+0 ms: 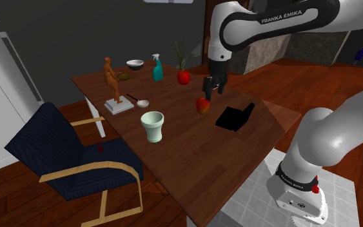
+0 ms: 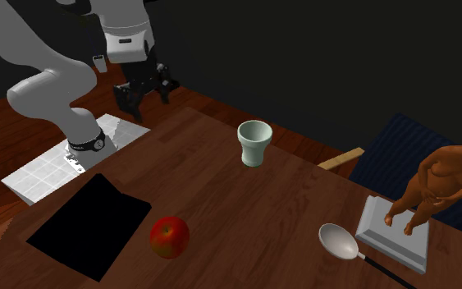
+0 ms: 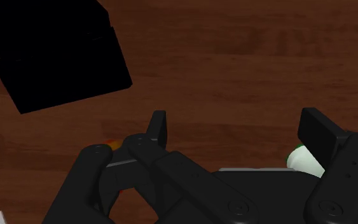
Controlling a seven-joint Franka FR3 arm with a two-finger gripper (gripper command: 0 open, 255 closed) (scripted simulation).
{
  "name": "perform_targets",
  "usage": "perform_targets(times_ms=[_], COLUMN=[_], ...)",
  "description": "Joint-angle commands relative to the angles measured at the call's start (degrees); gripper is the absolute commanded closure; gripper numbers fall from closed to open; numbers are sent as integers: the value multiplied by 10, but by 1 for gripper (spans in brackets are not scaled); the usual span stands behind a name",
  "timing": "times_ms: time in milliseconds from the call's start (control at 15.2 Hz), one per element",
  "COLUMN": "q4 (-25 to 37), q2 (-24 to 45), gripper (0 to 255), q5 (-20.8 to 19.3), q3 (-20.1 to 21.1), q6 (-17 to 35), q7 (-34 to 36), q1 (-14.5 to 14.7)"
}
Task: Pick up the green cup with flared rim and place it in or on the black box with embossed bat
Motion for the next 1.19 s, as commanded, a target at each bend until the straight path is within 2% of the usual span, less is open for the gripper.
perform_targets(times_ms=[0, 594, 1122], q4=[19, 131, 278], q2=[45, 234, 403], gripper=[0, 0, 0], q5=[11, 48, 70], q3=[5, 25, 40], q6=[27, 111, 142], q7=[7, 26, 41], q1=[6, 28, 44])
